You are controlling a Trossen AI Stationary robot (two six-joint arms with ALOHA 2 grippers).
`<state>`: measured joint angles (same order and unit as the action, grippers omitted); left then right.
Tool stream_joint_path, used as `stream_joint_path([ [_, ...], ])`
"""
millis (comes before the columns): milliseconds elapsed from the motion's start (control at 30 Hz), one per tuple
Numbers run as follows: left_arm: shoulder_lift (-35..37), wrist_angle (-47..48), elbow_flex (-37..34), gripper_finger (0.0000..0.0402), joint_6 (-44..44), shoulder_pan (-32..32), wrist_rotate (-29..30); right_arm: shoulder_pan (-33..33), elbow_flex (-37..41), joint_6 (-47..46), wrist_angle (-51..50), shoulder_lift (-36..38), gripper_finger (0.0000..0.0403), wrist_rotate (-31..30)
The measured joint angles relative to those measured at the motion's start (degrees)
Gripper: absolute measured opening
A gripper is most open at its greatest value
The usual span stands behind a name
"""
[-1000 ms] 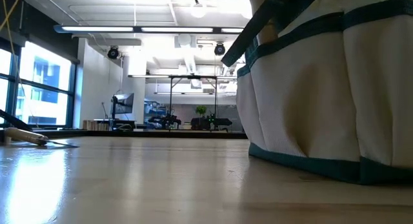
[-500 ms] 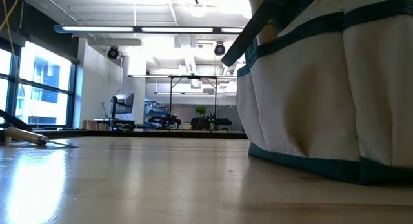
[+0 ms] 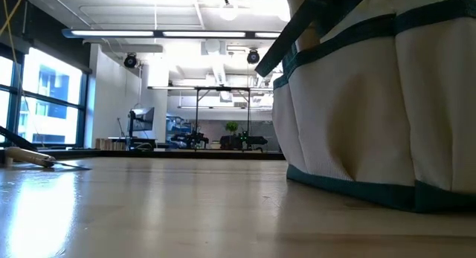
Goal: Pick & Place Garden tools in Gardening bag
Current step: Put the green shear scissors into the gardening bag
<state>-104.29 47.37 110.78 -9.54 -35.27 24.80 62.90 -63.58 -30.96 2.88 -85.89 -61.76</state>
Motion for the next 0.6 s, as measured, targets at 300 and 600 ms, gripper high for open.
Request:
stream_joint_path([
  [300, 0.0, 0.36, 0.0, 0.0209, 2.05, 0.02, 0.57, -2.74, 17.91, 22.62, 40.0, 2.53, 0.0053, 21.07],
  [600, 0.0, 0.25, 0.0, 0.0209, 2.21, 0.04, 1.75, -7.17, 27.42, 27.71, 48.08, 4.38, 0.0053, 31.42],
])
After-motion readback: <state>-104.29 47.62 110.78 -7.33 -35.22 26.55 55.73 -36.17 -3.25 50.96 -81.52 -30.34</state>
